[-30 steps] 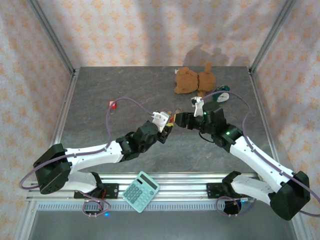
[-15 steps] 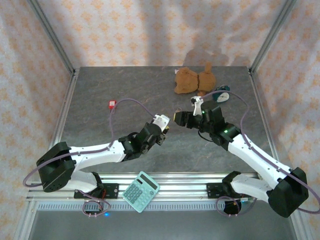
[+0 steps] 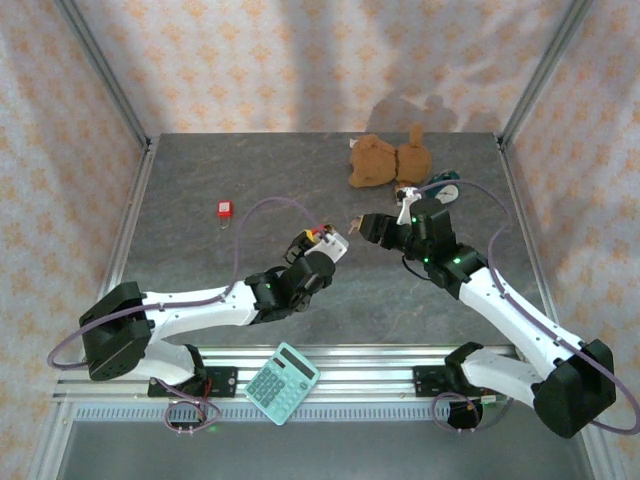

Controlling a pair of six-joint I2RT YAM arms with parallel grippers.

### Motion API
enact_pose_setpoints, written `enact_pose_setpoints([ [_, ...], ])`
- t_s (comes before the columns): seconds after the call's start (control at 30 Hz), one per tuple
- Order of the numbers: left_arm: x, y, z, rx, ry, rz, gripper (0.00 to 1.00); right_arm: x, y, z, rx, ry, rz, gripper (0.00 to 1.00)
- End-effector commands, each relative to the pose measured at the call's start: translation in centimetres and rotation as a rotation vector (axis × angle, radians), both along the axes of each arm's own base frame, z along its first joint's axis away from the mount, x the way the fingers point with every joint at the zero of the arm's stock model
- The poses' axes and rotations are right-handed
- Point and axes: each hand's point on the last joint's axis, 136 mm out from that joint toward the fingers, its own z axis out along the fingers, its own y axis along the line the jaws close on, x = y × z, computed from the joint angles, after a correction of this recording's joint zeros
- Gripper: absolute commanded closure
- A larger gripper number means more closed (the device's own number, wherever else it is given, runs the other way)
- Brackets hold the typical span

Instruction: Unlock with the key

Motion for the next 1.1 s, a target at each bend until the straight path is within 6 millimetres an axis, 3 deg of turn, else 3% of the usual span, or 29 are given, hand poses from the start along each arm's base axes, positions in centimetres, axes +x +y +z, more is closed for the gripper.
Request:
enact_pose_setpoints([
  [0.0, 0.5, 1.4, 1.0, 0.179, -0.076, 0.082, 0.83, 0.2, 0.0, 0.7, 0.025, -0.030, -0.009, 0.42],
  [0.4, -0.7, 1.4, 0.2, 0.445, -0.161, 0.111, 0.83, 0.2, -0.4, 0.7, -0.013, -0.043, 0.004, 0.42],
  [0.67, -1.3, 1.2, -1.2, 0.551, -0.193, 0.113, 0.82, -1.4, 2.0, 0.6, 0.001, -0.009, 0.194, 0.41],
  [1.07, -1.2, 0.8, -1.9, 0.588, -0.232, 0.107, 0.83, -1.8, 3.6, -0.9, -0.005, 0.059, 0.303, 0.40],
])
